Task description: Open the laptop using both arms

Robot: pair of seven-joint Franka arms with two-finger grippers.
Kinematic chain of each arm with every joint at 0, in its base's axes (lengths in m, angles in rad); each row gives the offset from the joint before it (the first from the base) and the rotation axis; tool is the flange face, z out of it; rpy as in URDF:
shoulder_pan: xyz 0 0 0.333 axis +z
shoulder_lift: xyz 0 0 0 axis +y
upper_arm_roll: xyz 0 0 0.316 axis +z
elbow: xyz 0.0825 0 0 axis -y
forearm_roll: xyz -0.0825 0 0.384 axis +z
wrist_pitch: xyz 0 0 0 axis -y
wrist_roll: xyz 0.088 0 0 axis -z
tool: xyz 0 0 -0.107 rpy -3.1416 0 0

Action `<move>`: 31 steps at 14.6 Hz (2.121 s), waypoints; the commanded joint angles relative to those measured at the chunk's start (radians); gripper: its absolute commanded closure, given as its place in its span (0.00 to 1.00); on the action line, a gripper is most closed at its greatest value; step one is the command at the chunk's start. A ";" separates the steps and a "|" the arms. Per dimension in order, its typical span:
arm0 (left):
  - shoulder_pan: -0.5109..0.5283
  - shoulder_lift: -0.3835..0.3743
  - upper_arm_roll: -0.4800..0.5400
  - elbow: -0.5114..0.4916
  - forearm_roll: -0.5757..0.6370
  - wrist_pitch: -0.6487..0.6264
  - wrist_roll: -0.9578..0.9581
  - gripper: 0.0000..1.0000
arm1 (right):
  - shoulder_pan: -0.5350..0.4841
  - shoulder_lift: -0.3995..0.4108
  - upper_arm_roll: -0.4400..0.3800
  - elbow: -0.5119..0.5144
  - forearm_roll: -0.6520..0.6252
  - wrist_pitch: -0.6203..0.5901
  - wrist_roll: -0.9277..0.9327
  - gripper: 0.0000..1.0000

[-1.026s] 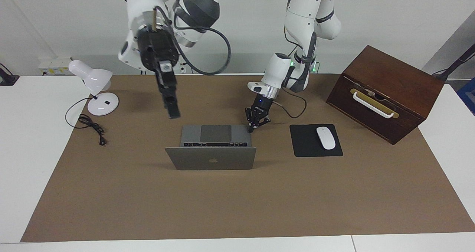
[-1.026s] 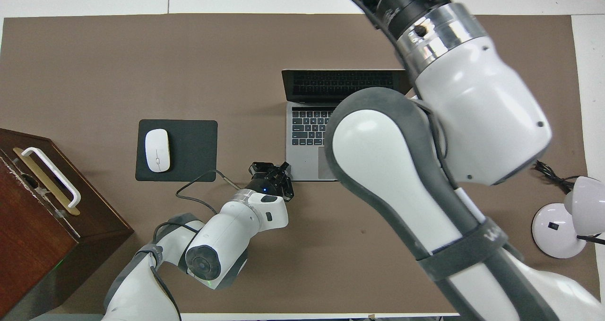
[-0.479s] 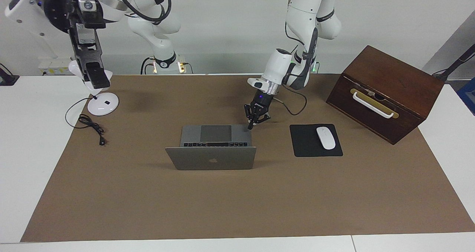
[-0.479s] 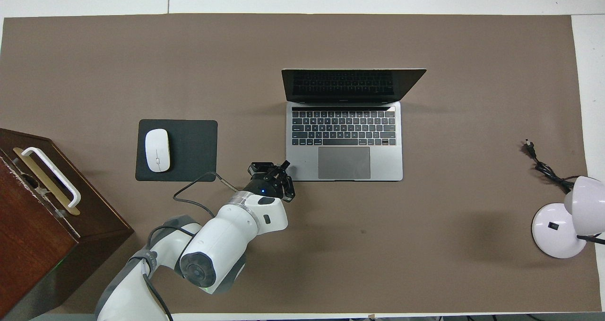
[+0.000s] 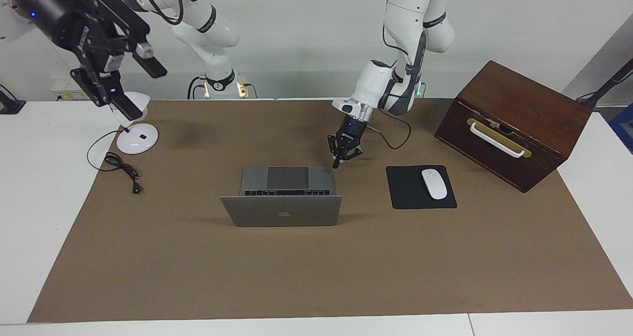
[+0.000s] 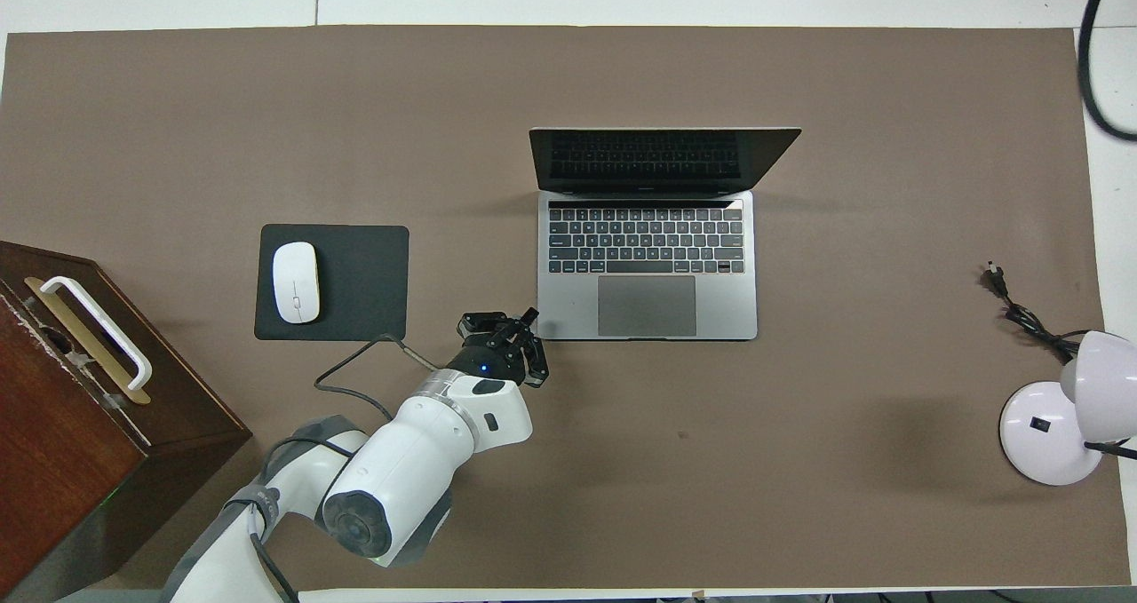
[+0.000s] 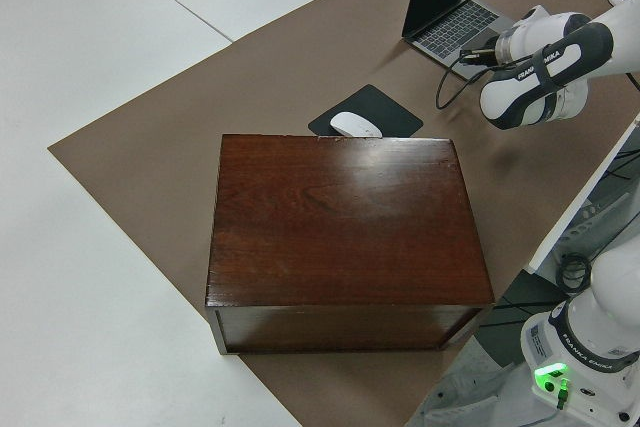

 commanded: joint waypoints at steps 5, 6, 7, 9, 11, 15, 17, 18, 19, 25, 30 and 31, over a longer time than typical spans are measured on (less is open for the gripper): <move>0.029 -0.188 0.011 -0.027 -0.010 -0.286 -0.037 1.00 | -0.025 -0.344 -0.014 -0.702 -0.259 0.074 -0.072 0.00; 0.039 -0.205 0.011 -0.026 -0.010 -0.307 -0.037 1.00 | -0.046 -0.375 -0.014 -0.759 -0.262 0.101 -0.089 0.00; 0.054 -0.217 0.011 -0.026 -0.010 -0.329 -0.036 1.00 | -0.062 -0.391 -0.014 -0.784 -0.262 0.087 -0.102 0.00; 0.060 -0.243 0.011 -0.012 -0.010 -0.396 -0.034 1.00 | -0.076 -0.433 -0.014 -0.847 -0.260 0.072 -0.118 0.00; 0.089 -0.274 0.011 0.026 -0.010 -0.505 -0.031 1.00 | -0.096 -0.440 -0.015 -0.852 -0.262 0.076 -0.123 0.00; 0.163 -0.340 0.011 0.195 -0.008 -0.856 0.026 1.00 | -0.151 -0.437 -0.014 -0.853 -0.271 0.104 -0.308 0.00; 0.200 -0.349 0.011 0.291 -0.008 -1.017 0.035 1.00 | -0.157 -0.437 -0.015 -0.853 -0.271 0.107 -0.346 0.00; 0.209 -0.355 0.012 0.327 -0.007 -1.068 0.035 1.00 | -0.157 -0.437 -0.014 -0.852 -0.270 0.109 -0.342 0.00; 0.226 -0.360 0.012 0.347 -0.005 -1.112 0.035 1.00 | -0.157 -0.437 -0.014 -0.850 -0.270 0.110 -0.342 0.00; 0.377 -0.400 0.011 0.443 0.001 -1.318 0.098 0.85 | -0.143 -0.418 -0.006 -0.741 -0.254 0.106 -0.344 0.00; 0.491 -0.406 0.011 0.471 0.001 -1.377 0.089 0.00 | -0.140 -0.360 -0.006 -0.612 -0.253 0.015 -0.312 0.00; 0.509 -0.408 0.012 0.473 0.001 -1.377 0.089 0.00 | -0.140 -0.358 -0.006 -0.609 -0.253 0.015 -0.312 0.00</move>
